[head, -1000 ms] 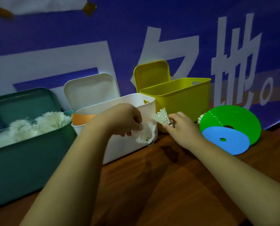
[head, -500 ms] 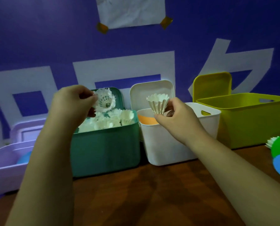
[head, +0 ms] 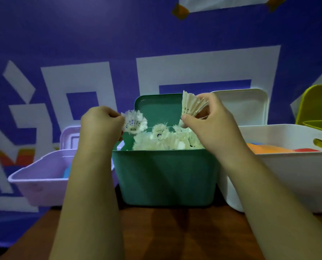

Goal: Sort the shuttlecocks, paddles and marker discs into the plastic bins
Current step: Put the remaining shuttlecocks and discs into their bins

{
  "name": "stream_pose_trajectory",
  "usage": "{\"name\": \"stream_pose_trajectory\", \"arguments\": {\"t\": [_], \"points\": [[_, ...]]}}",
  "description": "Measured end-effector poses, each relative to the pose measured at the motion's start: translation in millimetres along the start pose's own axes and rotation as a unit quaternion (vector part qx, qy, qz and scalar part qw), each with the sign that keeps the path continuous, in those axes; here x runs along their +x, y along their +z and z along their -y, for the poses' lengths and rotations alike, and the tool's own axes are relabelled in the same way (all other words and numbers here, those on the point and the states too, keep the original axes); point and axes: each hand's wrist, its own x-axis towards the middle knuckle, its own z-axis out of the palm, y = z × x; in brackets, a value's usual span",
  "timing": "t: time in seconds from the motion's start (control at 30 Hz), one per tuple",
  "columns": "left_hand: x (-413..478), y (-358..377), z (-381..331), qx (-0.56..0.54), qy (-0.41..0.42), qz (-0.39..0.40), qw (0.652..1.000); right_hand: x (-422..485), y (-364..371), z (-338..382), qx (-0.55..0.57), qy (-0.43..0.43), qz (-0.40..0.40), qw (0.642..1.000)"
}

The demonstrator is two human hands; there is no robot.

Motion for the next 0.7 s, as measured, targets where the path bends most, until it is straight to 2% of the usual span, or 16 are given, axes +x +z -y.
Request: {"name": "stream_pose_trajectory", "arguments": {"t": [0.1, 0.4, 0.47, 0.53, 0.6, 0.7], "points": [[6, 1, 8, 0.070, -0.017, 0.008, 0.997, -5, 19, -4, -0.006, -0.006, 0.026, 1.000], [4, 12, 14, 0.132, 0.014, 0.090, 0.987, -16, 44, -7, -0.047, -0.059, 0.014, 0.997], [3, 11, 15, 0.133, 0.019, 0.102, 0.986, -16, 52, -11, -0.119, -0.083, 0.070, 0.987], [2, 10, 16, 0.135, 0.030, 0.107, 0.985, -21, 56, -15, -0.244, -0.091, 0.148, 0.954], [1, 9, 14, 0.131, 0.043, 0.114, 0.984, -24, 54, -16, -0.272, -0.122, 0.132, 0.945], [-1, 8, 9, 0.118, 0.068, 0.126, 0.983, -24, 49, -16, -0.222, -0.152, 0.077, 0.960]]}}
